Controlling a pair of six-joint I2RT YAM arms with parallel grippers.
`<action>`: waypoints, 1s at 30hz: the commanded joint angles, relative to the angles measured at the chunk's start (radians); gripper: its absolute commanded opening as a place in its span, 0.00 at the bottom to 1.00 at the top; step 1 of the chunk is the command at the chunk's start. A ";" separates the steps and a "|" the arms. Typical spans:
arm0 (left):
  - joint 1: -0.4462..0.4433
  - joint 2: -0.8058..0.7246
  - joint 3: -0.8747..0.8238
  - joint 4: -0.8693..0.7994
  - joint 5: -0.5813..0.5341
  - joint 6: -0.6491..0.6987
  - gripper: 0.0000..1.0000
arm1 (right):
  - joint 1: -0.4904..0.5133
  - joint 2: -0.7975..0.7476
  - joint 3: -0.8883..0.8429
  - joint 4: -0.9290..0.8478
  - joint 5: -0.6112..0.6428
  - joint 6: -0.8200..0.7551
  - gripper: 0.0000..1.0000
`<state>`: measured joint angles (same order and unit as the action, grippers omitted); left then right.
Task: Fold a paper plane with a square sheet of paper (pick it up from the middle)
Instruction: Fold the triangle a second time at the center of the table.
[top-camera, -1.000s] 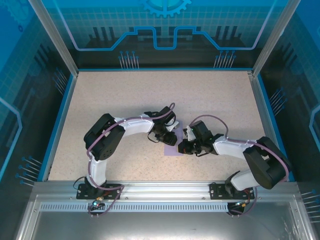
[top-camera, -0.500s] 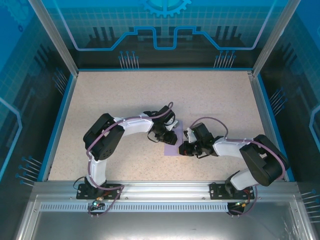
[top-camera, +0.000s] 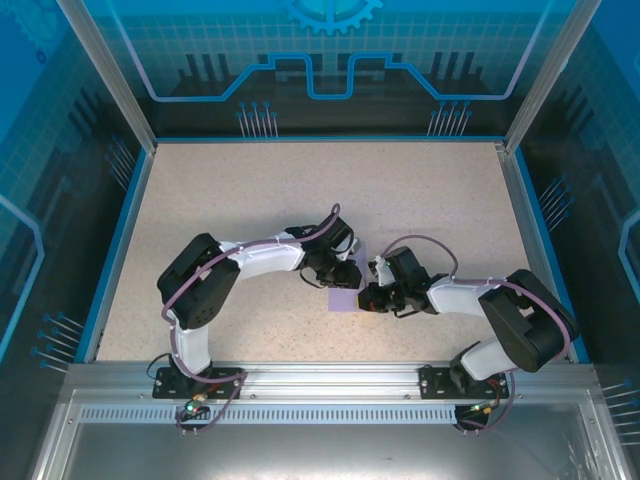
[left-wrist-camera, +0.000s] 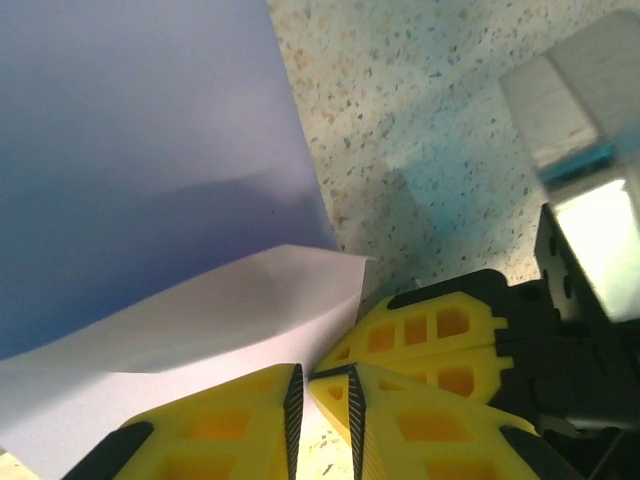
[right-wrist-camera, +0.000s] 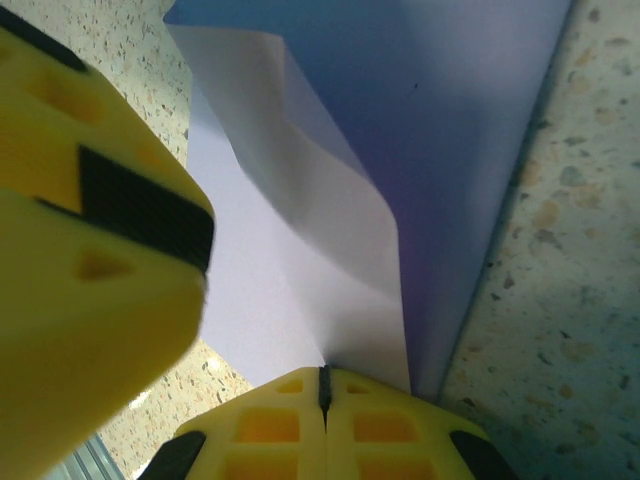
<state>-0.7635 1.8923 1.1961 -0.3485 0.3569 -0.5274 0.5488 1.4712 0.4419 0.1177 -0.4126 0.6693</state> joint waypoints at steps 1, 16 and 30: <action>-0.001 0.027 -0.024 0.031 0.008 -0.041 0.22 | -0.006 0.038 -0.036 -0.065 0.054 -0.017 0.00; 0.035 0.108 0.005 0.011 -0.043 0.005 0.21 | -0.007 0.021 -0.048 -0.096 0.068 -0.032 0.00; 0.119 0.130 0.039 -0.030 -0.071 0.064 0.21 | -0.003 0.002 -0.063 -0.113 0.076 -0.034 0.00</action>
<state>-0.6800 1.9842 1.2171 -0.3332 0.3645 -0.5079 0.5491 1.4605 0.4259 0.1341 -0.4076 0.6540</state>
